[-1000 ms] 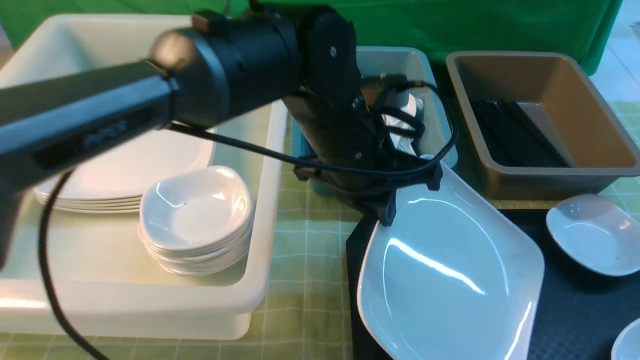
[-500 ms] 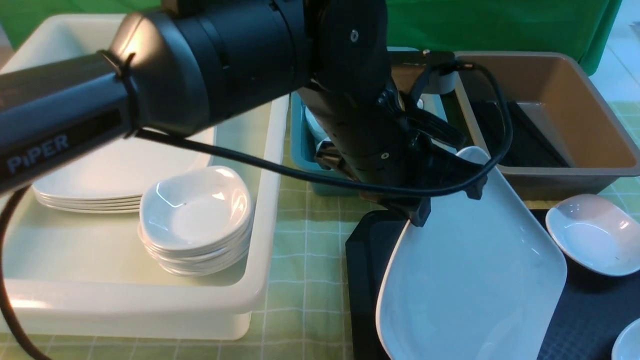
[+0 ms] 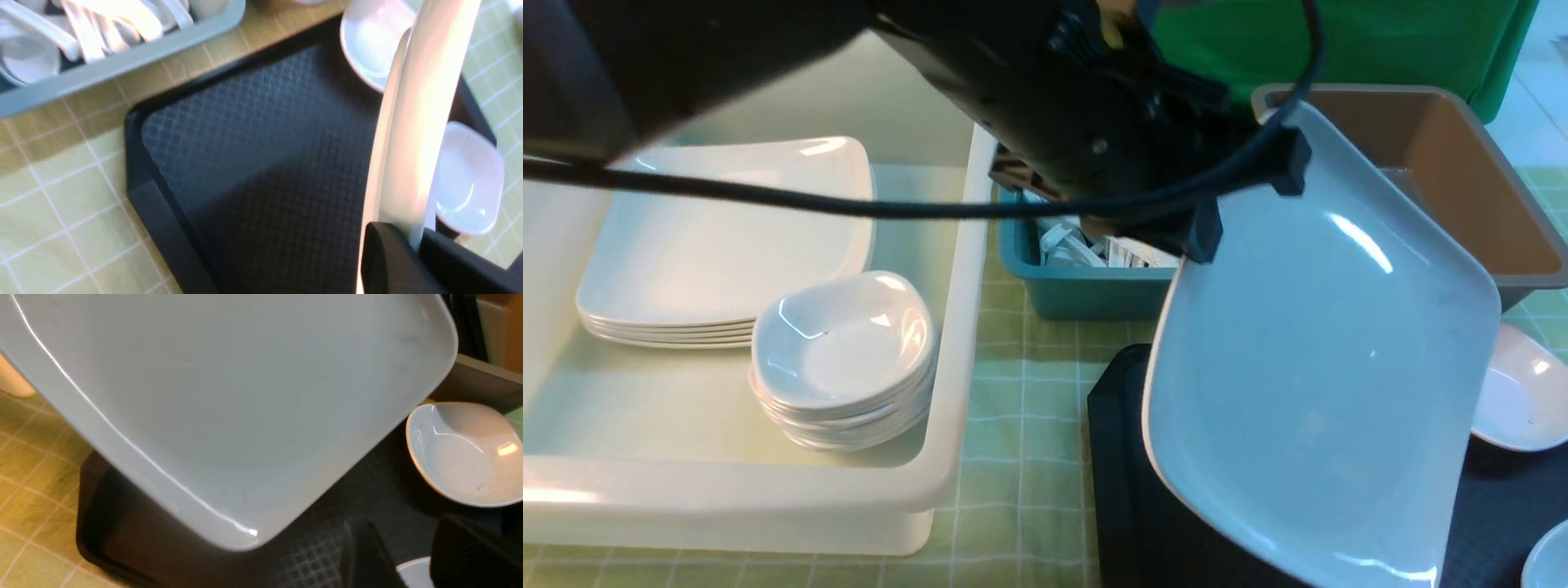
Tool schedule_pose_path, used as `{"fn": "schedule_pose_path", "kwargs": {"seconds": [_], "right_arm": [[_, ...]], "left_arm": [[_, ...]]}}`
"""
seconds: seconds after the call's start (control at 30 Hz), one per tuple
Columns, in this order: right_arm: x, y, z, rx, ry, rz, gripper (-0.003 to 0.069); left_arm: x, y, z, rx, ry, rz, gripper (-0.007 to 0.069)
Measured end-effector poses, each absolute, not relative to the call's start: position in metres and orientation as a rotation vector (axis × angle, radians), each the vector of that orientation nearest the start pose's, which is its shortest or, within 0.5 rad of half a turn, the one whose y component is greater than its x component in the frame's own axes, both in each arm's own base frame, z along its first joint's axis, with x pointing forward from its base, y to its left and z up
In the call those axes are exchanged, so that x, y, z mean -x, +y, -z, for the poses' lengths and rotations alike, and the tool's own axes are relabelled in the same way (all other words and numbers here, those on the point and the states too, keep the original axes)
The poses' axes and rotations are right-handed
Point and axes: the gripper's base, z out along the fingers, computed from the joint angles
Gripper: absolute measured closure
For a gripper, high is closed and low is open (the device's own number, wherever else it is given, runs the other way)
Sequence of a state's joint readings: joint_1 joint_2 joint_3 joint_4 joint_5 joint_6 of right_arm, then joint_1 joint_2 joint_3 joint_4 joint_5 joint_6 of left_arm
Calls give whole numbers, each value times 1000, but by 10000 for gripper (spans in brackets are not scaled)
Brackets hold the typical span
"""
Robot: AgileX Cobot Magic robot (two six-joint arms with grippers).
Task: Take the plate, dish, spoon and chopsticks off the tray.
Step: Use the left arm to put the plate into the large storage box on the left
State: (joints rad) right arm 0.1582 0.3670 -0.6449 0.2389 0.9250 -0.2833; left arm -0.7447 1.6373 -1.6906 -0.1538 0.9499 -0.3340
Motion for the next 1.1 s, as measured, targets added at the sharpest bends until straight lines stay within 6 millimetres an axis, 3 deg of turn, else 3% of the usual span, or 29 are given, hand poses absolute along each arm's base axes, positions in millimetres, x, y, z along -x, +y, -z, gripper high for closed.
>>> {"fn": "schedule_pose_path", "kwargs": {"seconds": [0.13,0.23,0.4,0.43,0.5,0.53,0.57,0.8,0.83,0.87,0.93,1.1], "right_arm": [[-50,25,-324,422,2071,-214,419],[-50,25,-324,422,2071,-214,419],[-50,25,-324,422,2071,-214,419],[-50,25,-324,422,2071,-214,419],[-50,25,-324,422,2071,-214,419],[-50,25,-324,422,2071,-214,419],[-50,25,-324,422,2071,-214,419],[-50,25,-324,422,2071,-214,419],[-50,25,-324,422,2071,-214,419],[-50,25,-324,422,2071,-214,419],[-50,25,-324,422,2071,-214,421],[-50,25,-324,421,2071,-216,434]], "left_arm": [[-270,-231,-407,-357,2412,684,619],[-281,-198,-421,-238,2371,683,619],[-295,-123,-449,-14,2266,673,619],[-298,-98,-455,53,2233,659,619],[-301,-81,-458,103,2212,647,619],[-303,-48,-461,198,2186,630,619],[-304,-41,-461,220,2184,624,619],[-298,85,-451,508,2152,491,616],[-298,88,-451,513,2150,488,616],[-296,107,-447,560,2136,475,616],[-298,125,-439,590,2140,469,616],[-314,143,-411,593,2225,486,616]]}}
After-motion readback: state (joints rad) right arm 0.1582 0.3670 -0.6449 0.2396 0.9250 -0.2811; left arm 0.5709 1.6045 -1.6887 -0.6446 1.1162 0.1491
